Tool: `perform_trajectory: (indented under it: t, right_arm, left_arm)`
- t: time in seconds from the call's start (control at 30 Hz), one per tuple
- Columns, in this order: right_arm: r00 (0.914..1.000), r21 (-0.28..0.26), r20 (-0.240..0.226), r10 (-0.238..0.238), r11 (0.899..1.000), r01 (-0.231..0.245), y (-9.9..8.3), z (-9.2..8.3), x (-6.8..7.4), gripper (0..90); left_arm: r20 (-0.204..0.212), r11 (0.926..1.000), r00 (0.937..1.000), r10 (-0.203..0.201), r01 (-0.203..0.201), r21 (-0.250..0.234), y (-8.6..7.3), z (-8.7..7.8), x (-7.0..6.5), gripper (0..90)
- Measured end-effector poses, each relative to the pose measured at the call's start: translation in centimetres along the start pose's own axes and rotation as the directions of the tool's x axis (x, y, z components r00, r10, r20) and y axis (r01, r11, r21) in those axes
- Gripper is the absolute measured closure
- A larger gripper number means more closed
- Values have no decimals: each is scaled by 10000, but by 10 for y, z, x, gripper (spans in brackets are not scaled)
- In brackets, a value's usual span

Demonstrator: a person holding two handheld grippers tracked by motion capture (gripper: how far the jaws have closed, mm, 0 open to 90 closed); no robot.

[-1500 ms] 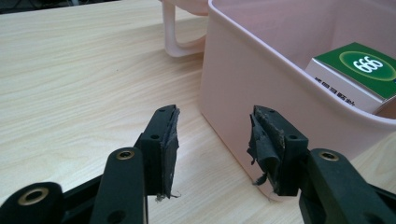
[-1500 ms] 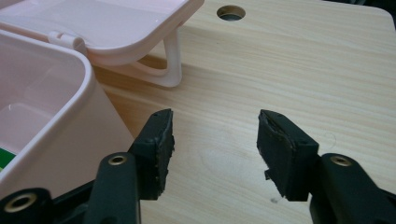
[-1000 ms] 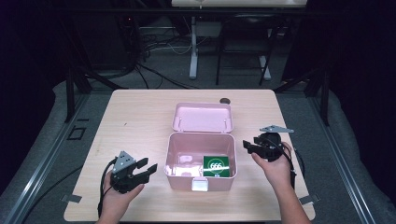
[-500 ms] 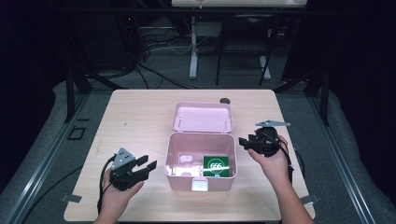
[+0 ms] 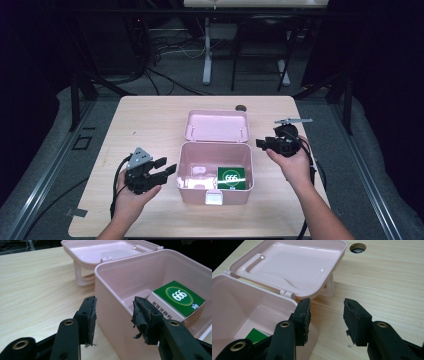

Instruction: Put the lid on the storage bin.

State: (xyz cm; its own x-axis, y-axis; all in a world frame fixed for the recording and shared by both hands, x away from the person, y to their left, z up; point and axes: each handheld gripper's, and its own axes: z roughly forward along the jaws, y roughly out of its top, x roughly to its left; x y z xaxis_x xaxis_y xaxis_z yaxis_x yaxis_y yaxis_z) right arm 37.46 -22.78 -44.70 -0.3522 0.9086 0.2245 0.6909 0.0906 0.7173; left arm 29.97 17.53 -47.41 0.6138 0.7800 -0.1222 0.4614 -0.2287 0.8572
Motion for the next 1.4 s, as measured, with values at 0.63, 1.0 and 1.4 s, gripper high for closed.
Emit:
perform_trajectory:
  t: [0.63,1.0,1.4]
  right_arm:
    - [9973,850,531,501,9949,-545,50,28,3,612]
    - [9941,1303,846,679,9884,-786,67,50,3,639]
    - [9900,1770,1148,814,9790,-1010,77,76,5,664]
  left_arm:
    - [461,9996,9987,201,-211,206,4,9,-11,670]
    - [429,9980,9982,430,-449,448,2,12,-14,727]
    - [185,9961,9974,699,-708,518,-1,14,-15,773]
